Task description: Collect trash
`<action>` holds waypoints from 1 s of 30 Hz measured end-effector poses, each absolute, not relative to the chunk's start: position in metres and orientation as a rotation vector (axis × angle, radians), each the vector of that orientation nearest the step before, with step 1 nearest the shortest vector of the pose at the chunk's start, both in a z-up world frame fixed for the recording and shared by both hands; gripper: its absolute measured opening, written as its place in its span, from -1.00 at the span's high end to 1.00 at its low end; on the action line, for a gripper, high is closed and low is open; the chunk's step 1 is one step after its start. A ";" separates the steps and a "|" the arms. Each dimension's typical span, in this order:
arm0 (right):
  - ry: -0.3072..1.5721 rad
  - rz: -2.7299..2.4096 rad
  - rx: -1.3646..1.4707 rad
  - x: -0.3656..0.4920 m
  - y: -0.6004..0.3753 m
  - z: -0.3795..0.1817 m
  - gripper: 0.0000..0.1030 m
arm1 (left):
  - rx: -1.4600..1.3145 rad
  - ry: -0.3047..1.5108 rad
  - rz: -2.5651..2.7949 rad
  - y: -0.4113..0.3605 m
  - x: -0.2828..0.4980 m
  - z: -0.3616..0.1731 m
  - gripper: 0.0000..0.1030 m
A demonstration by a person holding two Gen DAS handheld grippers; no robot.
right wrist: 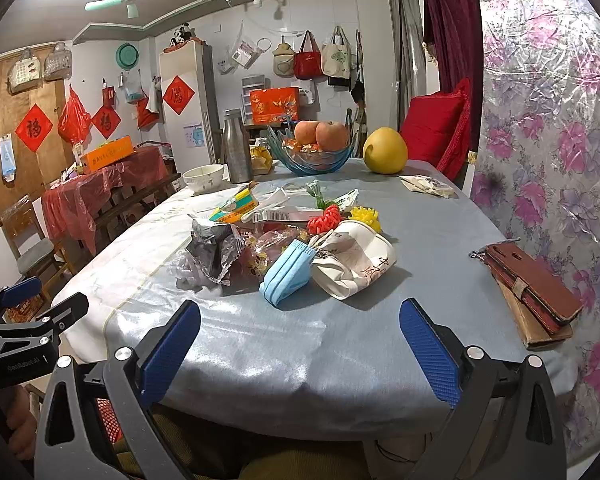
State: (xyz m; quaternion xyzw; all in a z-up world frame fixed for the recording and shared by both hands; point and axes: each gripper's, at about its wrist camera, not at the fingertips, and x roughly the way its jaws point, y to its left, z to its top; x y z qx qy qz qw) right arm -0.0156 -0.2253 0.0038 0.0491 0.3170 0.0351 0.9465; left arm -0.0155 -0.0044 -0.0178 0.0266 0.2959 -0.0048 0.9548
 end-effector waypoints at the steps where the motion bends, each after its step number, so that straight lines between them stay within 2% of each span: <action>1: 0.645 0.071 0.100 -0.016 -0.225 0.004 -0.89 | 0.054 0.601 -0.009 -0.004 -0.016 -0.018 -0.89; 30: 0.641 0.081 0.110 -0.018 -0.222 0.001 -0.89 | 0.054 0.603 -0.009 -0.005 -0.015 -0.017 -0.89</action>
